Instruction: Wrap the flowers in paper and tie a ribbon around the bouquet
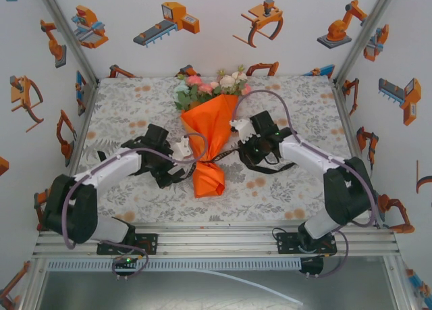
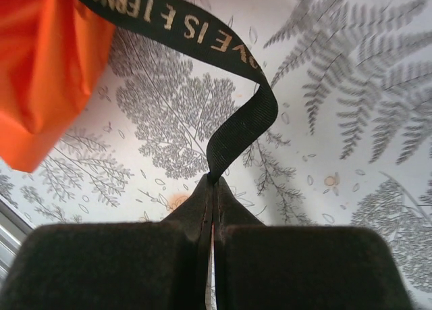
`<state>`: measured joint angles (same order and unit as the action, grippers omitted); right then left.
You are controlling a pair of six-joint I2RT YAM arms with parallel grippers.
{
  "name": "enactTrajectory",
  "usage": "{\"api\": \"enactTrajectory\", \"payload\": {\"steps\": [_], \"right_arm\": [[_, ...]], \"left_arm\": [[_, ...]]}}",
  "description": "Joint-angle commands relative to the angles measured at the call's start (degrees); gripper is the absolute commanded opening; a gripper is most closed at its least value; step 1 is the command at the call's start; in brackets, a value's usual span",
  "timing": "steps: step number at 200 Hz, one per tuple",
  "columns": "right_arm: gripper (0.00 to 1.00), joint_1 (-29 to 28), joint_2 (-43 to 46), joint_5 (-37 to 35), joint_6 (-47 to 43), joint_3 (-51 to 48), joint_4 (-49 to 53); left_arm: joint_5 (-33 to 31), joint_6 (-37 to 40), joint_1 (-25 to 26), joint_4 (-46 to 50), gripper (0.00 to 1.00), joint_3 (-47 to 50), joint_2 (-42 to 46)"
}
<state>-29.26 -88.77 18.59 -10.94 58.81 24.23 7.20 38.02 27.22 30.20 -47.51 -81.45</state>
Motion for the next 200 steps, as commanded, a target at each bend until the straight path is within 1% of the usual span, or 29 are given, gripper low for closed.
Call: {"api": "enactTrajectory", "payload": {"steps": [1, 26, 62, 71, 88, 105, 115, 128, 134, 152, 168, 183, 200], "right_arm": [[0.0, 0.69, 1.76, 2.13, 1.96, -1.38, -2.03], [0.0, 0.65, 2.86, 2.92, 2.06, -1.76, -2.08], [0.0, 0.78, 4.19, 3.82, 2.19, -2.72, -2.17], [0.0, 0.73, 4.39, 3.82, 2.28, -2.84, -2.25], [0.0, 0.78, 4.49, 3.83, 2.4, -2.74, -2.17], [0.0, 0.78, 4.71, 3.41, 2.68, -2.65, -2.17], [0.0, 0.78, 4.87, 3.14, 3.06, -2.55, -2.16], [0.0, 0.78, 5.27, 2.95, 3.57, -2.3, -2.12], [0.0, 0.77, 5.6, 2.77, 3.89, -2.21, -2.25], [0.0, 0.78, 7.02, 2.01, 5.15, -2.38, -2.66], [0.0, 0.78, 8.52, 0.66, 6.44, -3.25, -3.63], [0.0, 0.78, 9.75, 0.03, 8.95, -4.56, -5.74], [0.0, 0.78, 10.87, 1.91, 12.01, -6.76, -10.63]], "left_arm": [[-3.28, 3.01, 0.46, -2.15, 0.83, -1.02, -3.33], [-7.08, 3.72, 0.41, -4.38, 0.76, -0.88, -6.47], [-9.65, 5.02, -0.02, -5.36, 0.72, -0.03, -7.93], [-9.92, 5.22, -0.31, -5.58, 0.69, -0.17, -8.52], [-8.9, 5.14, -0.92, -4.83, 0.55, -0.98, -9.84], [-7.88, 4.89, -0.97, -4.48, 0.36, -1.44, -11.08], [-7.22, 4.62, -0.98, -4.23, 0.27, -1.71, -11.47], [-6.84, 4.43, -0.94, -3.92, 0.11, -2.02, -11.58], [-6.89, 4.3, -0.88, -3.83, 0.0, -2.13, -11.05], [-4.79, 3.07, -1.1, -4.3, 0.0, -2.65, -6.72], [-0.63, -0.51, -1.75, -6.0, 0.0, -3.19, 0.71], [5.39, -6.72, -2.34, -10.24, 0.0, -2.77, 8.98], [11.91, -15.98, -2.47, -19.68, 0.0, -0.17, 16.43]]}}
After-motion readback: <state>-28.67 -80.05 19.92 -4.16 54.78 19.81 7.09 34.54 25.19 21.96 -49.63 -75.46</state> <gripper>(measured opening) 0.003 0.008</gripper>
